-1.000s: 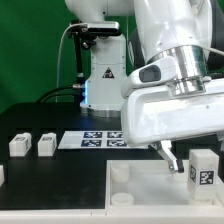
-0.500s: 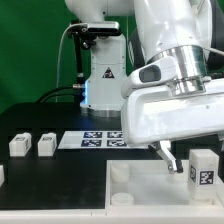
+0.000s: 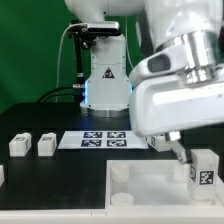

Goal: Assemble one leg

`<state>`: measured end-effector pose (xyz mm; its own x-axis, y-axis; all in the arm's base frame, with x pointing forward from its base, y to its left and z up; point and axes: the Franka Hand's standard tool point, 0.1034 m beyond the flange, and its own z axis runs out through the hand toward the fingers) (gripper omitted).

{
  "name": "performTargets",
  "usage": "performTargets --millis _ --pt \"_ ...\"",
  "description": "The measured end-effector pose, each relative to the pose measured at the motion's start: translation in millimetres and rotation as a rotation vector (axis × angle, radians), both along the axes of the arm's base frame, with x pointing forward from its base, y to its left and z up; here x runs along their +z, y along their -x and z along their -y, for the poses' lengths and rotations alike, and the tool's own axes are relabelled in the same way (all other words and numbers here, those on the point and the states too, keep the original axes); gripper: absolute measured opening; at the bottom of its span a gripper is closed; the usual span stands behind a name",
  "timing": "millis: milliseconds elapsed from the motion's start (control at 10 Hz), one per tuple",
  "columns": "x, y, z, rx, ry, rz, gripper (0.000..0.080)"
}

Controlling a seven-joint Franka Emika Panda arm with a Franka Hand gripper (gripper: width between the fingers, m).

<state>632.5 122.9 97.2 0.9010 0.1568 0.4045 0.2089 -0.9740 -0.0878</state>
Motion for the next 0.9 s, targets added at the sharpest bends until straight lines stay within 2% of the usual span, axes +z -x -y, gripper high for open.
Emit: performTargets --millis 100,200,400,500,600,700,900 --pt "-3.1 -1.9 0.7 0.000 0.002 -0.071 0.0649" --pt "-7.3 2.2 0.9 0.006 0.002 -0.199 0.0649" --pt "-12.6 4.0 10.4 0.026 0.000 -0.384 0.0649" --pt "-13.9 1.2 14.8 0.028 -0.001 -0.423 0.0649" --pt "-17.7 10.2 17.0 0.039 -0.003 -0.509 0.0649" --pt "-21.5 5.1 21.4 0.030 -0.002 -0.476 0.0649" --pt "-25.5 9.2 22.1 0.017 -0.002 -0.483 0.0649"
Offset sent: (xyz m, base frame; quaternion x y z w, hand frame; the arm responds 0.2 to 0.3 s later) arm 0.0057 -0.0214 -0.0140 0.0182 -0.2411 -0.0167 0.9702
